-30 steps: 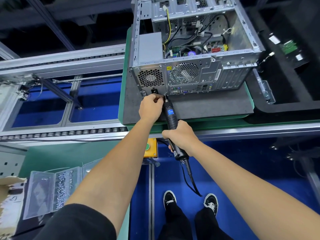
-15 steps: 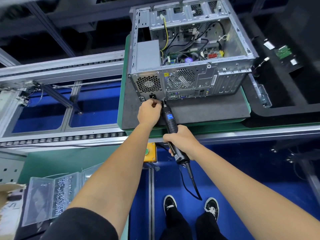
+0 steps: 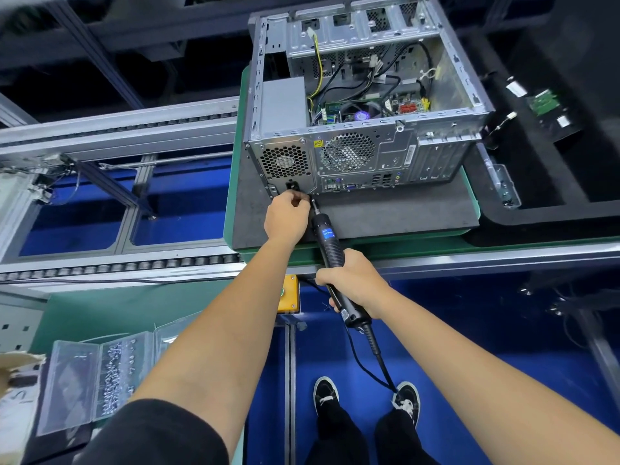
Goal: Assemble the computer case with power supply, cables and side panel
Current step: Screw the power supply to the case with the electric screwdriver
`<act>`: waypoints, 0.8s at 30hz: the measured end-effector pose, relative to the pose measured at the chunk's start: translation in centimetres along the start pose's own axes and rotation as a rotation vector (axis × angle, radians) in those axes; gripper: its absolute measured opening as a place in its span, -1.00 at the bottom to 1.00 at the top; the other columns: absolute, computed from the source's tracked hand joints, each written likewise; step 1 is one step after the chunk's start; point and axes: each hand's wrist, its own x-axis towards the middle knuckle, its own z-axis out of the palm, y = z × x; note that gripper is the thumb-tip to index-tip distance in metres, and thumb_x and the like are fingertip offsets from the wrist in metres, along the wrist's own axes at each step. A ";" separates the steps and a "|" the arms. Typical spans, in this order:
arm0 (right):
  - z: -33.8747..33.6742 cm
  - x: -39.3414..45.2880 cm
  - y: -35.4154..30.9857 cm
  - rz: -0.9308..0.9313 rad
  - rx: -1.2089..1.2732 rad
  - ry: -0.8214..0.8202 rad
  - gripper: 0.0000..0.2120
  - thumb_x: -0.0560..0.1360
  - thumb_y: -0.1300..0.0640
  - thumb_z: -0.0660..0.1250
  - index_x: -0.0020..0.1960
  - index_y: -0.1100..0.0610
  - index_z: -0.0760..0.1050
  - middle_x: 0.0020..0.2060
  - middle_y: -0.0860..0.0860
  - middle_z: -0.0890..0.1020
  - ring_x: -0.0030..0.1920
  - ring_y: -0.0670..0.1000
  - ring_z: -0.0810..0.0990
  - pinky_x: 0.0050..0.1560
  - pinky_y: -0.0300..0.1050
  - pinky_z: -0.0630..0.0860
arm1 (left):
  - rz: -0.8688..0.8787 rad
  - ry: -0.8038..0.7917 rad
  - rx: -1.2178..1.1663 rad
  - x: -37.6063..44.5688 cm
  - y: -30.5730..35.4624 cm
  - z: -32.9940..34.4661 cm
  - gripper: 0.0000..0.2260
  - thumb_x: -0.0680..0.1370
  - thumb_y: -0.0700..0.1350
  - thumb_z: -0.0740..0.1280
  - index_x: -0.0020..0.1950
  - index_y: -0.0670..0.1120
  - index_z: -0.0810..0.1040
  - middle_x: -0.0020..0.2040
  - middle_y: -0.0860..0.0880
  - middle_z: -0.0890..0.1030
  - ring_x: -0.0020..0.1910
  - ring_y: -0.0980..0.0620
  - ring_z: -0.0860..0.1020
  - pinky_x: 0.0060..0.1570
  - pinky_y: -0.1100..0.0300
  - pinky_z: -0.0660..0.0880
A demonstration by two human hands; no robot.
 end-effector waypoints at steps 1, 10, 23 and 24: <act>0.0 -0.1 0.0 -0.002 0.002 -0.002 -0.71 0.41 0.22 0.42 -0.01 0.15 0.33 -0.26 0.13 0.50 -0.45 0.08 0.52 -0.35 -0.04 0.55 | 0.009 0.010 0.001 -0.1 0.0 0.0 -0.94 0.55 -0.03 0.28 -0.07 0.06 0.54 -0.08 0.00 0.60 -0.06 -0.05 0.52 -0.16 0.17 0.36; -0.9 -0.5 0.2 0.007 -0.018 0.000 -0.74 0.42 0.22 0.41 -0.05 0.12 0.32 -0.28 0.12 0.50 -0.42 0.10 0.52 -0.38 -0.07 0.54 | 0.336 0.108 0.287 -1.6 -0.9 1.2 -0.79 0.62 -0.08 0.19 0.16 -0.02 0.58 0.01 -0.06 0.51 -0.06 -0.10 0.52 -0.20 0.14 0.33; -0.5 -0.2 -0.1 -0.011 -0.040 -0.033 -0.73 0.42 0.23 0.41 -0.06 0.12 0.31 -0.30 0.12 0.49 -0.45 0.10 0.52 -0.38 -0.07 0.54 | 0.239 0.139 0.036 -0.8 -2.0 -1.6 -0.90 0.56 -0.18 0.26 -0.04 -0.14 0.56 -0.20 -0.02 0.53 -0.24 0.06 0.44 -0.21 0.24 0.30; -0.3 -0.3 -0.2 -0.017 -0.048 -0.041 -0.72 0.42 0.23 0.42 -0.05 0.13 0.31 -0.29 0.12 0.49 -0.46 0.09 0.52 -0.39 -0.08 0.54 | 0.182 0.177 -0.016 -0.6 -2.3 -2.2 -0.91 0.56 -0.17 0.26 -0.06 -0.12 0.55 -0.22 0.00 0.53 -0.26 0.11 0.44 -0.23 0.26 0.33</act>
